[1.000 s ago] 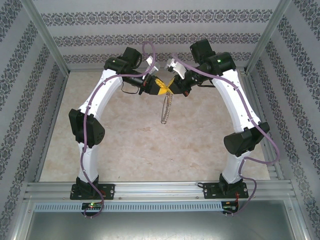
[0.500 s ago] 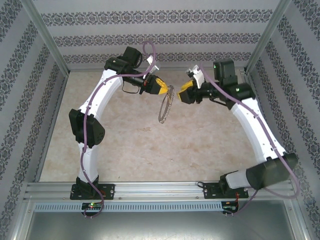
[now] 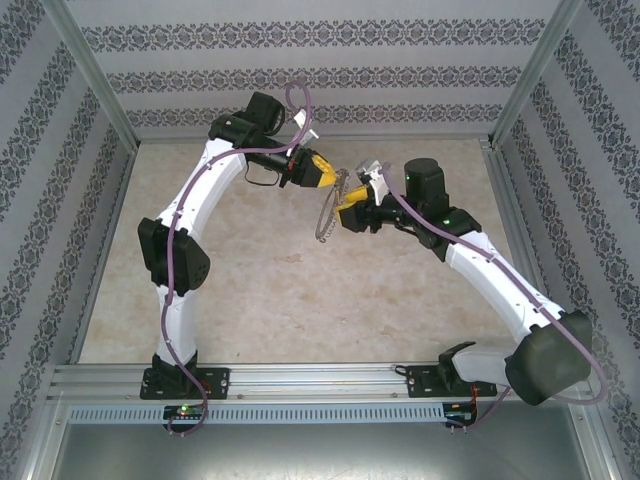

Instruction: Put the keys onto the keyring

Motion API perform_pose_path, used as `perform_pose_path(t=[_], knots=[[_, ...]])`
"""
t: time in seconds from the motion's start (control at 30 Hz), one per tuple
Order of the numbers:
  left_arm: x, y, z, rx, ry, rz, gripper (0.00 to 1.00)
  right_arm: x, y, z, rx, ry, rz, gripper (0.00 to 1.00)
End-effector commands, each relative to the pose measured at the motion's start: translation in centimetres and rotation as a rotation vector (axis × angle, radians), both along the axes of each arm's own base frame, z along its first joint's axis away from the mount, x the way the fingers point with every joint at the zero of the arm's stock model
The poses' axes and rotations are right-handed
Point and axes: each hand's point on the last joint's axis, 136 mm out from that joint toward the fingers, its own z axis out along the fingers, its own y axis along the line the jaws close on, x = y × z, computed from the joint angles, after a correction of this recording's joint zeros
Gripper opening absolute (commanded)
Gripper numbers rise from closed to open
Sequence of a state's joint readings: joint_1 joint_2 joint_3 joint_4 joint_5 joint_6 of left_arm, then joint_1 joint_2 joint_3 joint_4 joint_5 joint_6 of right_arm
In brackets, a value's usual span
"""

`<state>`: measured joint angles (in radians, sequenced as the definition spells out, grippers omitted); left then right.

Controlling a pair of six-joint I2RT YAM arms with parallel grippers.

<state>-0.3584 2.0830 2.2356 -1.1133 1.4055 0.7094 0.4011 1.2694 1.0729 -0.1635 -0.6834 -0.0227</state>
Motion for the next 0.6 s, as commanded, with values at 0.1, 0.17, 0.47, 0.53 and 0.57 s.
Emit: perform_pose_path(t=[0.1,0.17,0.47,0.53,0.57], knots=[[-0.4,-0.1,1.8,-0.044,-0.04,-0.017,0.0,1.3,0.7,2.2,0.043,-0.097,-0.034,0.52],[-0.4,-0.2,1.8,-0.044,-0.041,-0.016,0.0,1.7,0.8,2.0,0.032,-0.094,-0.034,0.5],[-0.4,-0.4,1.8,-0.029,-0.056,-0.003,0.0,2.7,1.0,1.0,0.012,-0.084,-0.039,0.21],[-0.4,-0.5,1.8,-0.023,-0.058,0.001,0.0,2.8,0.9,1.1,0.013,-0.084,-0.041,0.15],[-0.3,-0.5,1.7,-0.018,-0.059,0.005,0.0,2.8,0.7,1.2,0.012,-0.085,-0.044,0.11]])
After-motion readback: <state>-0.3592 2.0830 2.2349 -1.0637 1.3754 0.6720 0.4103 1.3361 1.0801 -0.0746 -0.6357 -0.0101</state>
